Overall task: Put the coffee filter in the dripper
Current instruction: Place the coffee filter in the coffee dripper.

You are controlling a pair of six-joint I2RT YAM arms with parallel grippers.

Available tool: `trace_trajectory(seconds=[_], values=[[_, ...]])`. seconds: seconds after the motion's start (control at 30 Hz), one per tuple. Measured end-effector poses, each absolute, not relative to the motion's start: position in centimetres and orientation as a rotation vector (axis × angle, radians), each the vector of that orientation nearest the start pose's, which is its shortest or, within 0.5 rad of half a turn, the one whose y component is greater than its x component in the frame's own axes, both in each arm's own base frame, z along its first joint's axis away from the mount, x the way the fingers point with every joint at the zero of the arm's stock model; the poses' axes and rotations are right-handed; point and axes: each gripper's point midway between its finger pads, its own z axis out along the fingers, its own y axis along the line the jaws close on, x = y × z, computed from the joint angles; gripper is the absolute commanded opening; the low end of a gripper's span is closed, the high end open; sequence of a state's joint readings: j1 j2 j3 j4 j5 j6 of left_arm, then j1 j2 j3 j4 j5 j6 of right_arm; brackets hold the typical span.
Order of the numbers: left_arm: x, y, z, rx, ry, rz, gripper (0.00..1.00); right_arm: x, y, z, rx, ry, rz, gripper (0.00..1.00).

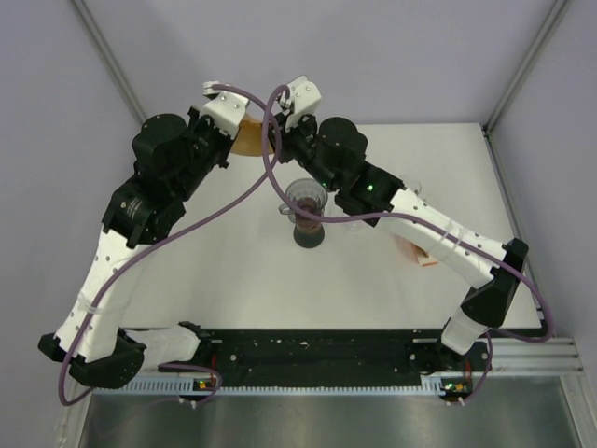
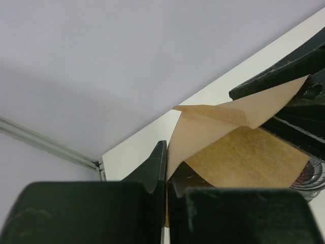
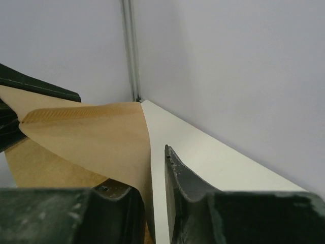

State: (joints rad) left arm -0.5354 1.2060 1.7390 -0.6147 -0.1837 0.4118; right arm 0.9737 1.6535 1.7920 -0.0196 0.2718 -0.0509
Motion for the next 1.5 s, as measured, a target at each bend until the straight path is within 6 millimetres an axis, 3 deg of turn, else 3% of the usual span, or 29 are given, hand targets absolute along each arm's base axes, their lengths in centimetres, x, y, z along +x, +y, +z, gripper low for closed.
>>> trace_trajectory(seconds=[0.2, 0.3, 0.33, 0.97, 1.07, 1.17, 1.33, 1.5], values=[[31.9, -13.1, 48.0, 0.595, 1.542, 0.042, 0.00, 33.3, 40.6, 45.5, -0.552, 1.385, 0.562, 0.26], [31.6, -13.1, 48.3, 0.579, 1.546, 0.020, 0.00, 33.1, 40.9, 45.5, -0.563, 1.383, 0.584, 0.03], [31.5, -13.2, 48.3, 0.577, 1.548, 0.014, 0.00, 33.0, 40.9, 45.5, -0.567, 1.382, 0.585, 0.00], [31.7, -13.7, 47.5, 0.608, 1.553, 0.007, 0.00, 33.4, 39.6, 45.9, -0.496, 1.400, 0.552, 0.00], [31.7, -13.7, 47.5, 0.608, 1.554, 0.008, 0.00, 33.3, 39.8, 45.8, -0.521, 1.396, 0.553, 0.23], [31.6, -13.6, 47.0, 0.600, 1.578, 0.000, 0.00, 33.3, 39.7, 45.3, -0.557, 1.403, 0.532, 0.32], [30.8, -13.8, 44.8, 0.575, 1.694, -0.065, 0.00, 32.9, 39.0, 43.7, -0.631, 1.433, 0.503, 0.43], [30.3, -14.6, 42.0, 0.572, 1.817, -0.143, 0.00, 31.8, 37.8, 42.5, -0.691, 1.465, 0.501, 0.44]])
